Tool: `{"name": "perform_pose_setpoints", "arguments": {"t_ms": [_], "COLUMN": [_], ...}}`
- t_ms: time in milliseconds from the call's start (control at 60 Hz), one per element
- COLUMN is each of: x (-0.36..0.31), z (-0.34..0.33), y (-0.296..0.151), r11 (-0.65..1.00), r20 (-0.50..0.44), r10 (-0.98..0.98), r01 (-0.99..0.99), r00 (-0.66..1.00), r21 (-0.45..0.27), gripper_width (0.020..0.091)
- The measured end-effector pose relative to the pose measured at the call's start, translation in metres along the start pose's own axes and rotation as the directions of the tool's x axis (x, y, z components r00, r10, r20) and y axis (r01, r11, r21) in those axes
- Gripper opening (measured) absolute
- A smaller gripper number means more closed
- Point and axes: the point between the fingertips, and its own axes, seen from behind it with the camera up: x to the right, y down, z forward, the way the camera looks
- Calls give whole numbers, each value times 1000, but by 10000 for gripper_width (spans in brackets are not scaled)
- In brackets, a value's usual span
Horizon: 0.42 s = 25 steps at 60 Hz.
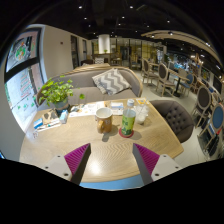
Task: Pour water
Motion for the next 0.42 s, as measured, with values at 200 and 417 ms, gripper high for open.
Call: {"name": "perform_pose_setpoints", "arguments": {"t_ms": [200,417], "x": [-7,-10], "z": [-31,-39], "y": [12,10], "r11": [1000,998], "r20": [-20,-19], "r10": [-17,-57], "r01": [17,58], "r00": [1000,998], "r21": [3,16], "gripper_width": [856,856]}}
